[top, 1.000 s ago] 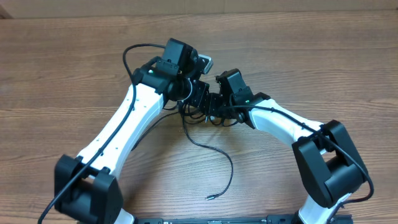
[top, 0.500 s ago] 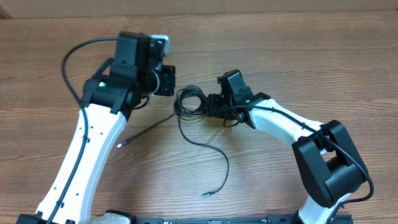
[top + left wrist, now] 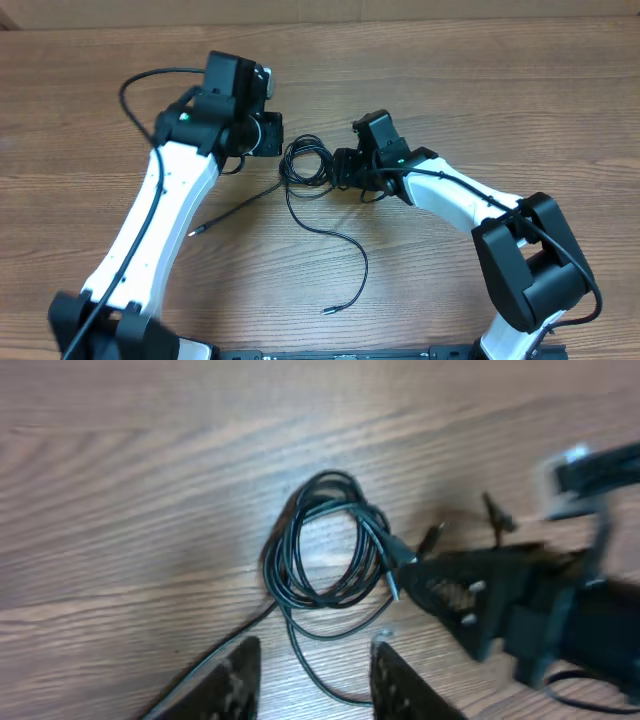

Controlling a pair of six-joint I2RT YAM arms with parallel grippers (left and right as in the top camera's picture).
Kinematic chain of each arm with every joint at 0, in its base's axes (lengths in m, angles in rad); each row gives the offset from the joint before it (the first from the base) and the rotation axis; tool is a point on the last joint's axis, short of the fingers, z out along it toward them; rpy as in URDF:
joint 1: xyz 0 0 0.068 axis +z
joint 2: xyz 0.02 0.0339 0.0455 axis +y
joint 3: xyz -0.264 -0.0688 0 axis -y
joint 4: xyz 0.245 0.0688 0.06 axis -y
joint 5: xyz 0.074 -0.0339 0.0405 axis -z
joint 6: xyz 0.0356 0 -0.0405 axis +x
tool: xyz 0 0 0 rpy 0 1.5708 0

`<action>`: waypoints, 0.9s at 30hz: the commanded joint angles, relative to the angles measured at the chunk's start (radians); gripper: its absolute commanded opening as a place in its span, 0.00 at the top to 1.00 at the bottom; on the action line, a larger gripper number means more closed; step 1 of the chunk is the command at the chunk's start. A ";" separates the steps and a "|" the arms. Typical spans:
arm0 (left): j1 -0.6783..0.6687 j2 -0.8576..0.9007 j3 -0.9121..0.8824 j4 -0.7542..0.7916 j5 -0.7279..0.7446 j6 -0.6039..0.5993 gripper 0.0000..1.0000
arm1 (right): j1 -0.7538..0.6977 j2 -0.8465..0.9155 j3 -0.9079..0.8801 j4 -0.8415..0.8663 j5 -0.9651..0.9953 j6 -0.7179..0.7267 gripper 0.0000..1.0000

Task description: Untangle cables

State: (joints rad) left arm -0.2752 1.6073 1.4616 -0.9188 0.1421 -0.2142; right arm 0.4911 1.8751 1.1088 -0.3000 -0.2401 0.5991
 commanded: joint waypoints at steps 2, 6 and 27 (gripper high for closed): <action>-0.013 0.099 0.013 0.034 0.034 0.106 0.66 | -0.062 0.001 -0.005 -0.013 -0.016 0.005 0.46; -0.014 0.201 0.013 0.099 0.035 0.156 0.72 | -0.074 0.001 -0.005 -0.023 -0.016 0.005 0.47; -0.043 0.417 0.013 0.272 -0.098 0.192 0.66 | -0.072 0.001 -0.005 -0.028 -0.005 0.001 0.47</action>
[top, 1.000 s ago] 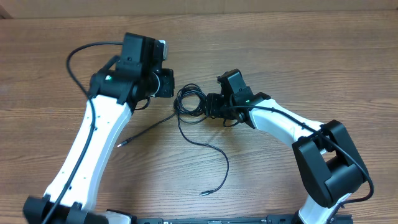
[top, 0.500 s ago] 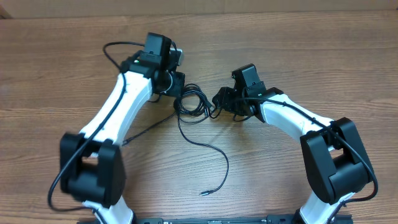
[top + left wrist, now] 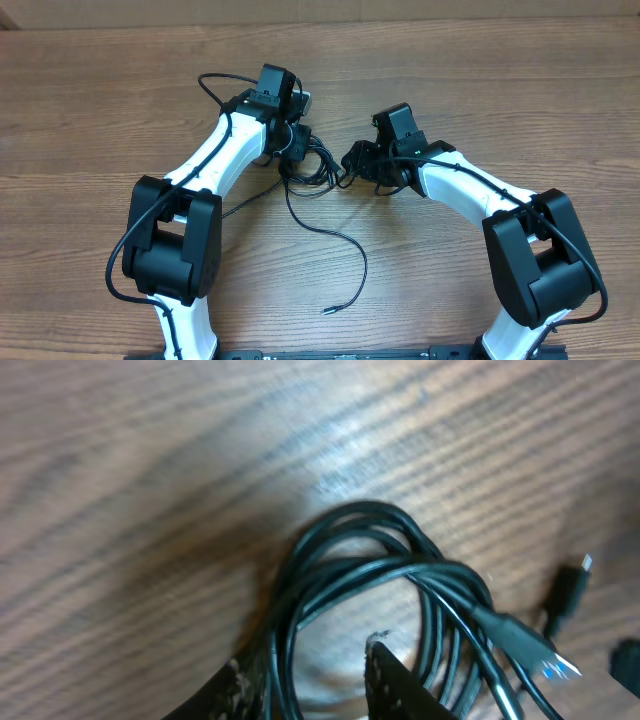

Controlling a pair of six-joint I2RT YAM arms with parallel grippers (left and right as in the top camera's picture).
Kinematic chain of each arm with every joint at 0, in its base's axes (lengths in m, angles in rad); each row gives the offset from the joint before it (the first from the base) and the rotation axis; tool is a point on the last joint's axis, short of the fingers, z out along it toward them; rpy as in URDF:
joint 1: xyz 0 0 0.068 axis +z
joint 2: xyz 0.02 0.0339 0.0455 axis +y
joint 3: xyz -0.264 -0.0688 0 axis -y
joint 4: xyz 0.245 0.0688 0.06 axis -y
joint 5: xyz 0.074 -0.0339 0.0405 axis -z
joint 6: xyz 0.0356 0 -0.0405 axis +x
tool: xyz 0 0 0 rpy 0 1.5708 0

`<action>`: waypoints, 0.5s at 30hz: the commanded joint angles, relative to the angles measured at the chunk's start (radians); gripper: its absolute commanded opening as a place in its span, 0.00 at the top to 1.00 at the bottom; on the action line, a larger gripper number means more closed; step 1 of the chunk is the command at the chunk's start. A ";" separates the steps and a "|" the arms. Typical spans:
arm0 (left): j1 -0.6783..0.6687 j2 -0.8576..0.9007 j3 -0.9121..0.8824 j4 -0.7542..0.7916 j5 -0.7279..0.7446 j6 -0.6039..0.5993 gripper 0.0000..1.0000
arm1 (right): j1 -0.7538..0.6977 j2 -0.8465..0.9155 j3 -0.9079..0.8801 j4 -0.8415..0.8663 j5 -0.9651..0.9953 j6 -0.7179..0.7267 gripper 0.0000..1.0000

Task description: Untangle cables

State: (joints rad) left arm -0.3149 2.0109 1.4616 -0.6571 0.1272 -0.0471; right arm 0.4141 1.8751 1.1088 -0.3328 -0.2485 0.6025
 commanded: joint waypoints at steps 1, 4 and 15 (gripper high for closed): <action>-0.004 0.013 0.013 0.012 -0.100 0.024 0.65 | 0.005 0.001 -0.005 0.005 0.003 -0.002 0.47; -0.003 0.013 0.013 0.014 -0.137 0.025 0.65 | 0.005 0.001 -0.005 0.005 0.003 -0.002 0.47; -0.003 0.013 0.013 -0.023 -0.146 0.024 0.82 | 0.005 0.001 -0.005 -0.002 0.004 -0.002 0.47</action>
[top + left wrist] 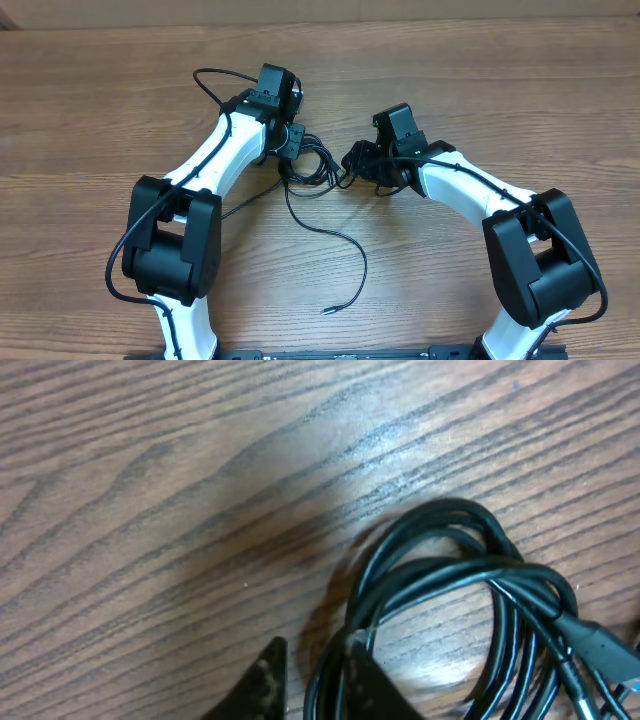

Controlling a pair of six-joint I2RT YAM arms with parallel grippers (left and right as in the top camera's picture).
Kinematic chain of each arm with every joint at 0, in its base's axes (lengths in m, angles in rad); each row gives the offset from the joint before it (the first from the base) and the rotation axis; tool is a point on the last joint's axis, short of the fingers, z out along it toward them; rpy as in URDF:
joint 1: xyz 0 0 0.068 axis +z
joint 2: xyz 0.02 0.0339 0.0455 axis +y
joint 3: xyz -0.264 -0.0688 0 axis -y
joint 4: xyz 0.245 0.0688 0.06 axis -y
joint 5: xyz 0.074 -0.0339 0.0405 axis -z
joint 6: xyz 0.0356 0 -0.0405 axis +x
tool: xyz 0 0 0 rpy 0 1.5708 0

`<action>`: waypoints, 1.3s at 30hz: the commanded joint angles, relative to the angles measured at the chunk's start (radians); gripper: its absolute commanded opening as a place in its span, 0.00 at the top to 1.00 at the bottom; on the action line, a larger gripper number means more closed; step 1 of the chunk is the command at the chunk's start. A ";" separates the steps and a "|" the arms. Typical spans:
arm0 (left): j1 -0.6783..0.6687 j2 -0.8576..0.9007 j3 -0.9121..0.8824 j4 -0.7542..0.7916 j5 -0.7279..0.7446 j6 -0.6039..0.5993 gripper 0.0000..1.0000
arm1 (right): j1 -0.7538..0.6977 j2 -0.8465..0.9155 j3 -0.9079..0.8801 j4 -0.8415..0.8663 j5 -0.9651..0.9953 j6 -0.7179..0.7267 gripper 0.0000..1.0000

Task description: Untangle cables

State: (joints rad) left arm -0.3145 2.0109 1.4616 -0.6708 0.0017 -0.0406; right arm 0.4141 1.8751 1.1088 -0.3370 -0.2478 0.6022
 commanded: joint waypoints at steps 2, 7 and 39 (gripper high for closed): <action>-0.004 0.013 0.010 -0.011 -0.020 0.018 0.84 | 0.005 0.001 -0.005 0.002 0.003 -0.002 0.47; -0.006 0.013 -0.021 -0.009 -0.020 0.010 0.78 | 0.005 0.001 -0.005 0.000 0.003 -0.002 0.47; -0.007 0.013 -0.051 0.119 -0.053 -0.051 0.96 | -0.002 0.000 -0.004 0.162 -0.143 -0.122 0.31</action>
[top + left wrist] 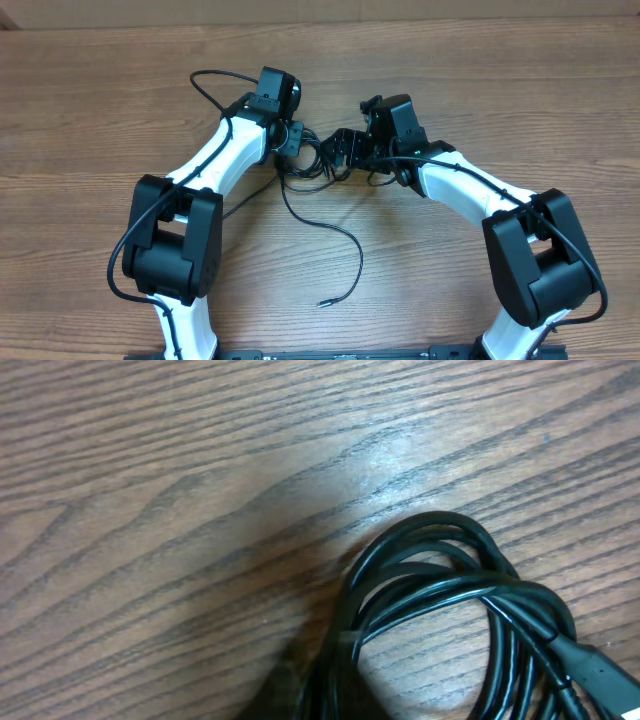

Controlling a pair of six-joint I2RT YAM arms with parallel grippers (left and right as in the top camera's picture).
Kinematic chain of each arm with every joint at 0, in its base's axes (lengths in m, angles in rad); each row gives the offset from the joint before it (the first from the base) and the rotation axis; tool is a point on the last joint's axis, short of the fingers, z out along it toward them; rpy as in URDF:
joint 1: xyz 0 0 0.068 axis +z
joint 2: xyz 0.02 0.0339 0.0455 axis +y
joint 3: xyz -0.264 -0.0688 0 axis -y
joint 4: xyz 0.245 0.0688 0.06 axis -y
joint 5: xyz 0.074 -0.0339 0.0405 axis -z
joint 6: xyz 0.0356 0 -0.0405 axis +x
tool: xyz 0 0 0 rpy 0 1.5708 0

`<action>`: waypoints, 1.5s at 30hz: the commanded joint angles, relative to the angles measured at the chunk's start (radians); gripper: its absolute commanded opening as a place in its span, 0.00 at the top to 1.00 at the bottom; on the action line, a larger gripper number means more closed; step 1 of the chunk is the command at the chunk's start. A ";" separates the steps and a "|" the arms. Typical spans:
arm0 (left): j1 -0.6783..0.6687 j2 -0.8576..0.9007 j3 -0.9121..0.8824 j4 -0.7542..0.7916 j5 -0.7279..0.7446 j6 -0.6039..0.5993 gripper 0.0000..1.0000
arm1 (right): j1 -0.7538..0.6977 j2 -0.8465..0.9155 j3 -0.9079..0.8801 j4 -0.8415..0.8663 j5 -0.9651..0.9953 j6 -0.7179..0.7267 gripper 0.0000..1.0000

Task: Untangle cables
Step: 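Hold the coil between both grippers at center, working strands loose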

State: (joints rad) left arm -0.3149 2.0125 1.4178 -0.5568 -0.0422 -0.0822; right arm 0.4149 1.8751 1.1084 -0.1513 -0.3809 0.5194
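A coil of thin black cables [316,160] lies on the wooden table [500,80] between my two grippers. In the left wrist view the coil [450,590] fills the lower right, and a plug [600,672] shows at the right edge. My left gripper [320,695] is shut on the strands of the coil's left side, and in the overhead view it [297,145] sits at the coil's left rim. My right gripper [340,148] is at the coil's right rim; its jaws are hidden from above. A loose tail [350,245] runs down to a free end [320,301].
A second thin strand [232,207] leads from the coil toward the lower left, passing under my left arm [215,165]. The left arm's own black cable [210,85] loops above its wrist. The right arm [470,190] stretches to the lower right.
The left fingers have closed fully on the coil's left strands. The right gripper has moved left and up against the coil. The loose tail's free end has shifted slightly up and left.
At first the left gripper was open well left of the coil, with the right gripper at the coil's right side. Then the left gripper was open over the coil's left strands. Its fingers then stood narrower around them, and now they are shut on them.
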 commanded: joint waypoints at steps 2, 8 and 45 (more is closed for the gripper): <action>-0.006 0.002 -0.005 0.005 -0.010 0.011 0.96 | -0.016 -0.011 -0.001 -0.068 0.003 -0.040 0.41; -0.005 -0.086 0.005 -0.007 -0.009 0.072 0.96 | -0.072 -0.147 0.000 -0.157 0.002 -0.080 0.39; -0.007 -0.364 0.004 -0.192 0.303 0.205 0.96 | -0.034 -0.122 -0.002 -0.080 -0.254 0.968 0.51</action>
State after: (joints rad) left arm -0.3149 1.6588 1.4143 -0.7460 0.2405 0.1154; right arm 0.3756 1.7496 1.1061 -0.2447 -0.6018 1.3724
